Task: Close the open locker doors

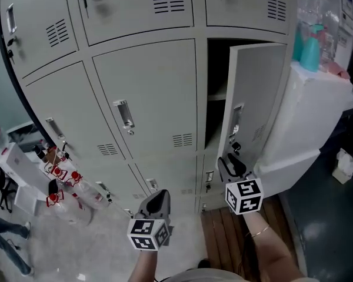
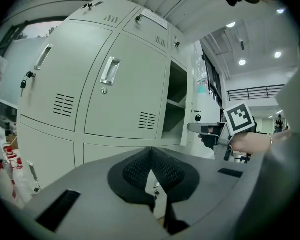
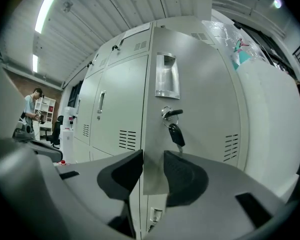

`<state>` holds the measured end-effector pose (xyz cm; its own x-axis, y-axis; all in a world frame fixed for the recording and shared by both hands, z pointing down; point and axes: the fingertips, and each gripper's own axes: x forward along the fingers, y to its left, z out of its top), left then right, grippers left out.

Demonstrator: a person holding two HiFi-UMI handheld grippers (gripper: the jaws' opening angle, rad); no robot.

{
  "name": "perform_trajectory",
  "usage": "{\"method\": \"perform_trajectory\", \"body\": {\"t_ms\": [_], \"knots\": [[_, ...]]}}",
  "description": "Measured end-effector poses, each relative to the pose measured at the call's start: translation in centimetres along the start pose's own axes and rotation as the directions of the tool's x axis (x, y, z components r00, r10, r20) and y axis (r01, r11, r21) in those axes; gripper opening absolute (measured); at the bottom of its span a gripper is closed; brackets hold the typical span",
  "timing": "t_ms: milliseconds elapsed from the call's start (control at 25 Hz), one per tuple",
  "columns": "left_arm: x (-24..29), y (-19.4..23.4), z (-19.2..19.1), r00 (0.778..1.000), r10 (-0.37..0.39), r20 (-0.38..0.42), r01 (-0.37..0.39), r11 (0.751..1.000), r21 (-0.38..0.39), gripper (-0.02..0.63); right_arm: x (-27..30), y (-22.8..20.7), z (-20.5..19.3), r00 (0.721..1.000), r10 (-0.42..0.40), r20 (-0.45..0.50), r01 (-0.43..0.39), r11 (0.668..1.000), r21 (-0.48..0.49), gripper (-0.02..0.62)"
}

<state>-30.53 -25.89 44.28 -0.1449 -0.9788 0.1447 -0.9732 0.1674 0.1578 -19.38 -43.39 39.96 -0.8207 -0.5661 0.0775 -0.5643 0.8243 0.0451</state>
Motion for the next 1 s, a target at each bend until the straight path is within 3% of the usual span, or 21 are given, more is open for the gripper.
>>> {"method": "perform_trajectory", "body": {"t_ms": [440,1000], "knots": [[0.0,2.7,-0.1,0.998,0.068,0.005,-0.068,0.998,-0.013,0.020,6.0,0.7,-0.4,0.998,0.025,-0.052,-0.027,0.998,-0.050,0.106],[-0.3,4.7,-0.3,0.992,0.125,0.006,-0.125,0.992,-0.029,0.020,10.5,-0.7,-1.3,0.994,-0.019,-0.108,0.008,0.995,-0.099,0.078]]}}
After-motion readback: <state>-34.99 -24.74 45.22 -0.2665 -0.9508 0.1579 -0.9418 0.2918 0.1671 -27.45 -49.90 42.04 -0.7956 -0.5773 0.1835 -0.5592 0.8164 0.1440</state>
